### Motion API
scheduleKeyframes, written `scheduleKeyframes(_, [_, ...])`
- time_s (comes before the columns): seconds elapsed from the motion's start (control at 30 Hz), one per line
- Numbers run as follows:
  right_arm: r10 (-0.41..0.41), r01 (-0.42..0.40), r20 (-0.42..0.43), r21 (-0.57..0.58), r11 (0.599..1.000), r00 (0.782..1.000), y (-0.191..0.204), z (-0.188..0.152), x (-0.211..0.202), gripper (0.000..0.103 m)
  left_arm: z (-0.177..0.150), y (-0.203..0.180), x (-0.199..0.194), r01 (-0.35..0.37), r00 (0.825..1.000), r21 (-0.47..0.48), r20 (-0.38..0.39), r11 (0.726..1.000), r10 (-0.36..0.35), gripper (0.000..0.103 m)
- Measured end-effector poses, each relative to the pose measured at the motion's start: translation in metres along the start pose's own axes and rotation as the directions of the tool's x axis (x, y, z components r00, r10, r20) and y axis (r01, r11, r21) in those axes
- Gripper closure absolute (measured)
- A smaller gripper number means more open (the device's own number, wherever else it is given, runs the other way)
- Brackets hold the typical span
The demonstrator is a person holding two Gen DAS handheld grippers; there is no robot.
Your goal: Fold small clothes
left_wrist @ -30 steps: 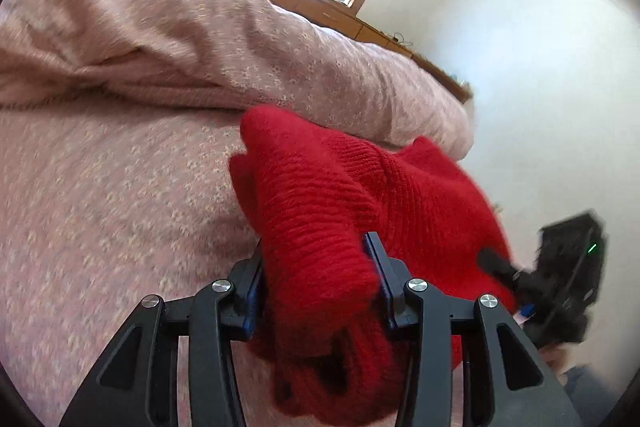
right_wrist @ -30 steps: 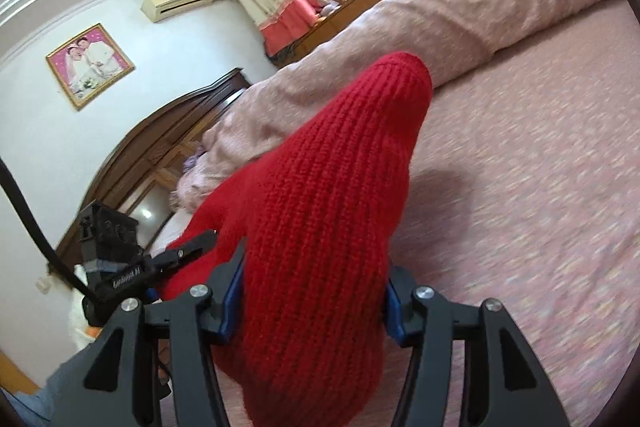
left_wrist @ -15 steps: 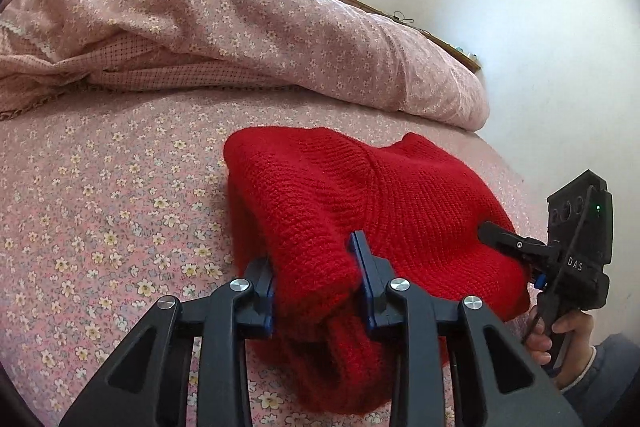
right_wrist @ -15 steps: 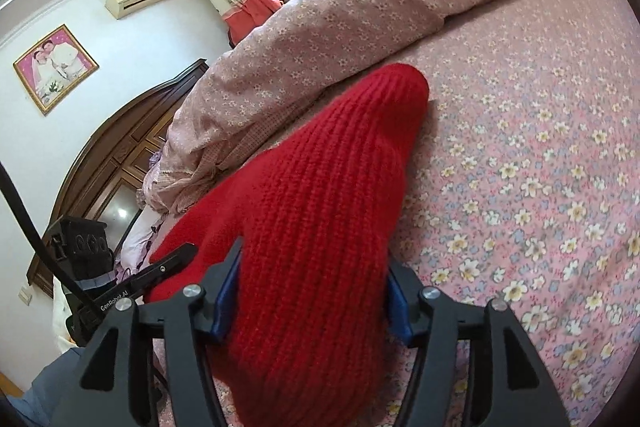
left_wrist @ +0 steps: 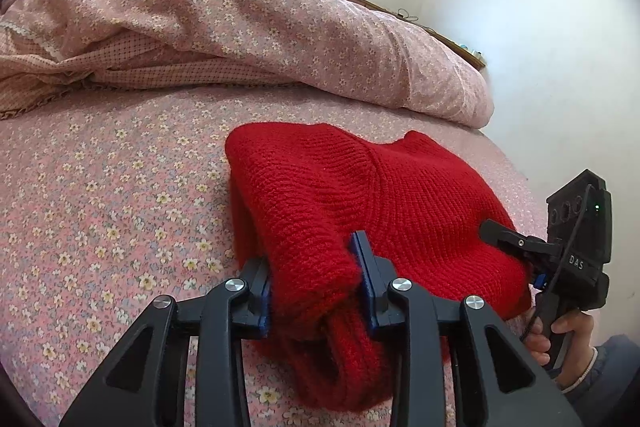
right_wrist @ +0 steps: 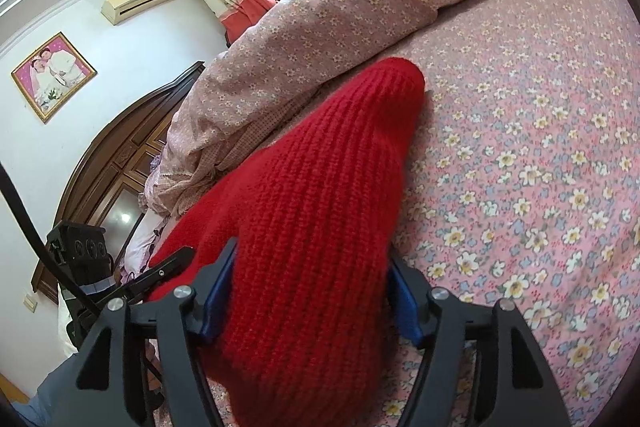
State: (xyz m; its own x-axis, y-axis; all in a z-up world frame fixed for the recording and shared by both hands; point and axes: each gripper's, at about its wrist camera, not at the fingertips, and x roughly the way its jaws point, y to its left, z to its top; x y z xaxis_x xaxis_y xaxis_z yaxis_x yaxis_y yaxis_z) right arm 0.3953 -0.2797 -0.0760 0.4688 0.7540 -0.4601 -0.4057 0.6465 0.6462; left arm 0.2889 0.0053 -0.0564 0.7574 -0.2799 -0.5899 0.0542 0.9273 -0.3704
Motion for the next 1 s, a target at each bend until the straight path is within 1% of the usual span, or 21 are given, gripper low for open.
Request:
scheduleKeyframes(0.2, [0.007,-0.007,0.031,-0.005,1.000,0.999,0.000,-0.004,0.001,0.029,-0.014,0.009,-0.017,0.035,0.999,-0.033,0.031,0.999,-0.034,0.072])
scheduleKeyframes(0.23, [0.009,-0.008,0.039,-0.004,1.000,0.999,0.001,-0.005,0.000,0.029,-0.017,0.010,-0.020,0.040,0.998,-0.028,0.039,0.999,-0.039,0.071])
scheduleKeyframes(0.3, [-0.001,0.002,0.053,-0.010,1.000,0.999,0.003,-0.007,0.000,0.029,-0.022,0.012,-0.022,0.037,0.998,-0.018,0.058,0.999,-0.036,0.064])
scheduleKeyframes(0.47, [-0.013,0.014,0.061,-0.022,1.000,0.998,0.006,-0.009,-0.001,0.029,-0.028,0.022,-0.025,0.041,0.998,-0.062,0.057,0.997,-0.037,0.052])
scheduleKeyframes(0.57, [-0.016,0.017,0.062,-0.024,1.000,0.998,0.006,-0.009,-0.001,0.029,-0.031,0.025,-0.027,0.038,0.998,-0.065,0.061,0.997,-0.034,0.051])
scheduleKeyframes(0.63, [-0.015,0.017,0.061,-0.023,1.000,0.998,0.006,-0.008,-0.002,0.029,-0.030,0.023,-0.027,0.023,0.998,-0.055,0.059,0.998,-0.019,0.051])
scheduleKeyframes(0.7, [-0.018,0.020,0.061,-0.021,1.000,0.998,0.006,-0.008,-0.002,0.029,-0.027,0.017,-0.027,-0.009,0.998,-0.031,0.058,0.999,0.010,0.051])
scheduleKeyframes(0.77, [-0.030,0.031,0.060,-0.016,0.999,0.998,0.007,-0.007,-0.002,0.028,-0.020,0.007,-0.027,-0.060,0.997,0.014,0.050,0.998,0.060,0.051])
scheduleKeyframes(0.87, [-0.066,0.067,0.064,-0.013,0.998,0.996,0.009,-0.006,-0.003,0.021,-0.013,-0.005,-0.033,-0.110,0.993,0.064,0.050,0.992,0.107,0.051])
scheduleKeyframes(0.93, [-0.097,0.099,0.074,-0.023,0.995,0.993,0.013,-0.005,-0.005,0.017,-0.014,-0.009,-0.041,-0.118,0.991,0.085,0.068,0.989,0.112,0.051])
scheduleKeyframes(0.97, [-0.112,0.115,0.080,-0.027,0.993,0.990,0.015,-0.005,-0.006,0.016,-0.018,-0.009,-0.046,-0.112,0.990,0.081,0.095,0.990,0.104,0.051])
scheduleKeyframes(1.0, [-0.131,0.135,0.094,-0.036,0.990,0.987,0.018,-0.006,-0.008,0.016,-0.021,-0.008,-0.049,-0.113,0.989,0.078,0.104,0.991,0.105,0.051])
